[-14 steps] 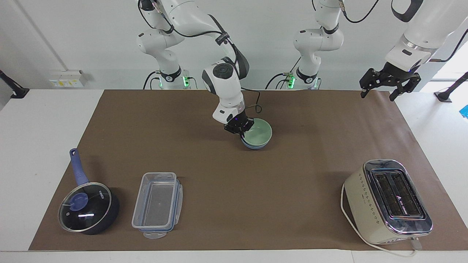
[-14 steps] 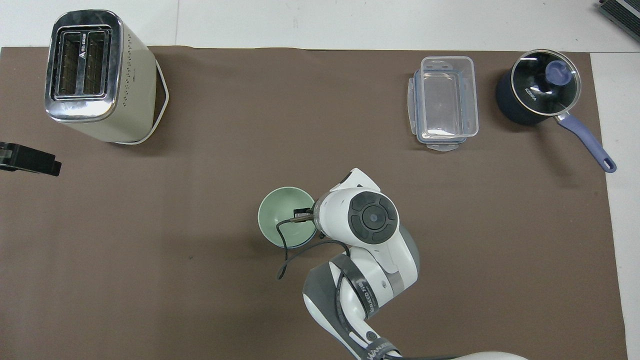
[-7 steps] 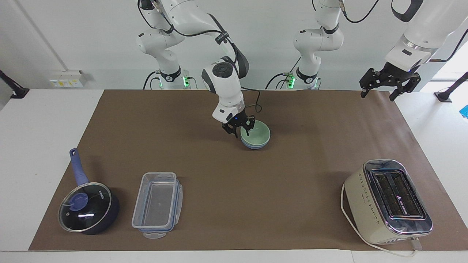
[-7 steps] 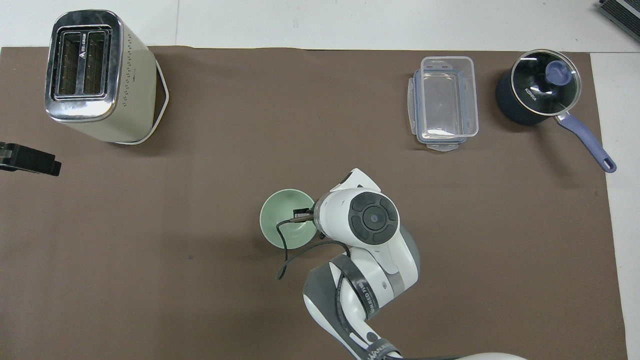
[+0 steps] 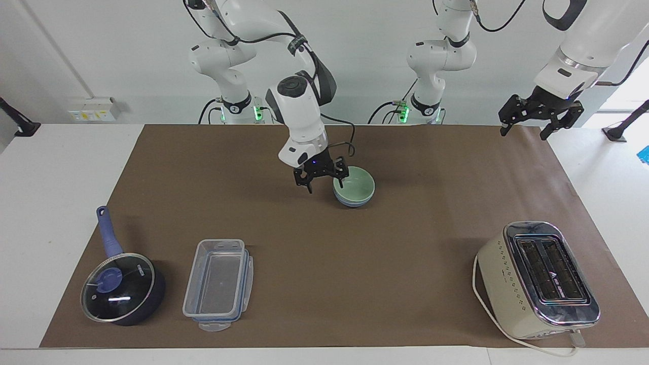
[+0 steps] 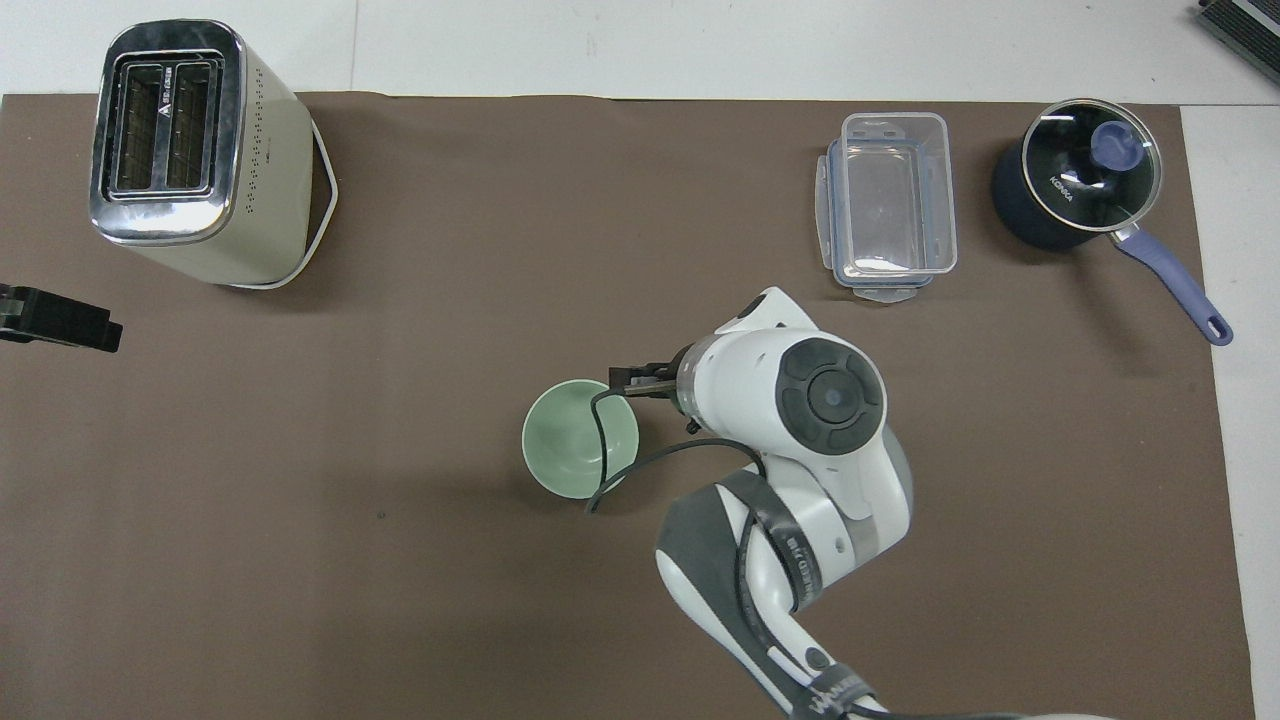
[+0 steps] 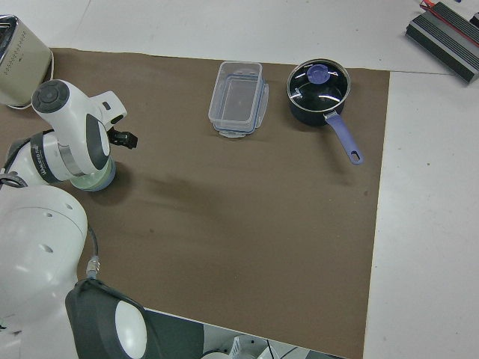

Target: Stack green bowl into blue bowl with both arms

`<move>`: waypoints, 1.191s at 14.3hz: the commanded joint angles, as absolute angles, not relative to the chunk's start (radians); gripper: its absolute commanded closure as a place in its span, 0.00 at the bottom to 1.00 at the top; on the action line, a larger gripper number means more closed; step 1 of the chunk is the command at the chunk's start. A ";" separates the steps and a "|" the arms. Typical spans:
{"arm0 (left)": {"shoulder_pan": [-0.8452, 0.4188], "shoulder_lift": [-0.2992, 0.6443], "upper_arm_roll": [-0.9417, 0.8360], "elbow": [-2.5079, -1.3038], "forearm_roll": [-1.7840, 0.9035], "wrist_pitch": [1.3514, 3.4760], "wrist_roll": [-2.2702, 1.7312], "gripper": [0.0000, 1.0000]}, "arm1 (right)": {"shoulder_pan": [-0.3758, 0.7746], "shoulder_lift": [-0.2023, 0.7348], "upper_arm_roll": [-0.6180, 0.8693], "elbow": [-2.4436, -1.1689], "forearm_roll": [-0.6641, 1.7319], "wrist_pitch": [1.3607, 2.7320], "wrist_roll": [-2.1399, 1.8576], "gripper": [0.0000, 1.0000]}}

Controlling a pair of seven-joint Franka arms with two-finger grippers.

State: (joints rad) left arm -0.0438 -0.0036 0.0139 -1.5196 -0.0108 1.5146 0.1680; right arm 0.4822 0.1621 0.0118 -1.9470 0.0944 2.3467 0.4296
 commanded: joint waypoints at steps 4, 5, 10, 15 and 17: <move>-0.028 -0.005 0.003 -1.502 -0.002 1.488 0.178 0.00 | 0.326 0.068 0.020 -1.841 0.020 2.082 0.426 0.00; -0.028 -0.005 0.003 -1.502 -0.002 1.488 0.178 0.00 | 0.289 0.046 0.020 -1.824 0.020 2.036 0.423 0.00; -0.028 -0.005 0.003 -1.502 -0.002 1.488 0.178 0.00 | 0.138 -0.063 0.017 -1.778 0.018 1.870 0.324 0.00; -0.028 -0.005 0.003 -1.502 -0.002 1.488 0.178 0.00 | 0.035 -0.069 0.017 -1.619 0.011 1.646 0.273 0.00; -0.028 -0.005 0.003 -1.502 -0.002 1.488 0.178 0.00 | 0.017 -0.069 0.017 -1.550 0.012 1.562 0.272 0.00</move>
State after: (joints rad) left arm -0.0438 -0.0037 0.0139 -1.5195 -0.0108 1.5143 0.1680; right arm 0.0416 -0.0814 0.0052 -1.6292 0.0276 1.6423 0.2862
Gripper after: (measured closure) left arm 0.000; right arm 0.000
